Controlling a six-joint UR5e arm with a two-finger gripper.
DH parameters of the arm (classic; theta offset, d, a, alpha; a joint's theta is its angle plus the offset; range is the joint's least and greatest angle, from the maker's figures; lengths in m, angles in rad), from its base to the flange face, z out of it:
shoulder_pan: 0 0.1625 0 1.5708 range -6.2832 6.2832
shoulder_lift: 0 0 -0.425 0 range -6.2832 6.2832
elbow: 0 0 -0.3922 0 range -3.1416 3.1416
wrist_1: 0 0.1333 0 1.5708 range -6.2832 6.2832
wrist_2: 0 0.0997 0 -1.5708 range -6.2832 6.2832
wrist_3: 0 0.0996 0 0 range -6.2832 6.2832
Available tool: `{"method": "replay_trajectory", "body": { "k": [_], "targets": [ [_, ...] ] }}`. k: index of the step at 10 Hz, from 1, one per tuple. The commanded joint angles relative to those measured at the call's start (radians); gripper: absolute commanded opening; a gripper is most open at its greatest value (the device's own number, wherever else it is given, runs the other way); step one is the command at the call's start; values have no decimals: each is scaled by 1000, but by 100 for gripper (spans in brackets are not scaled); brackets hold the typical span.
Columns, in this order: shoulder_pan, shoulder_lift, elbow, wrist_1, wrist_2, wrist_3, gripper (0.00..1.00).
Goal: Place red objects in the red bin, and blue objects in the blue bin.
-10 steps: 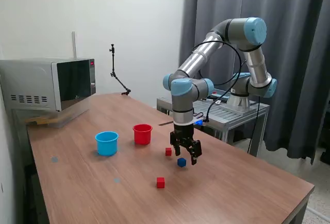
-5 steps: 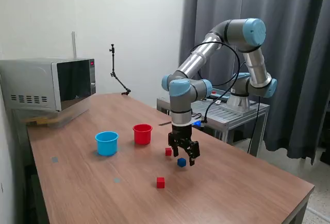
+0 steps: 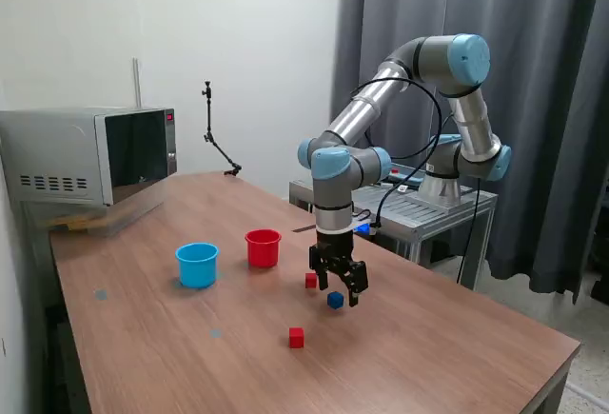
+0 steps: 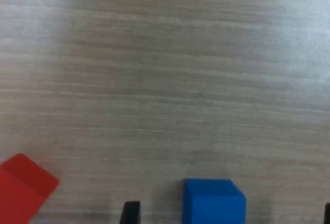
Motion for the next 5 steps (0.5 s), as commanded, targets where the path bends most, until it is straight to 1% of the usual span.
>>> {"method": "replay_trajectory", "body": {
  "k": [1, 5],
  "targets": [
    [0, 0, 0, 0, -7, -28, 100],
    [0, 0, 0, 0, -5, -33, 100]
  ]
}}
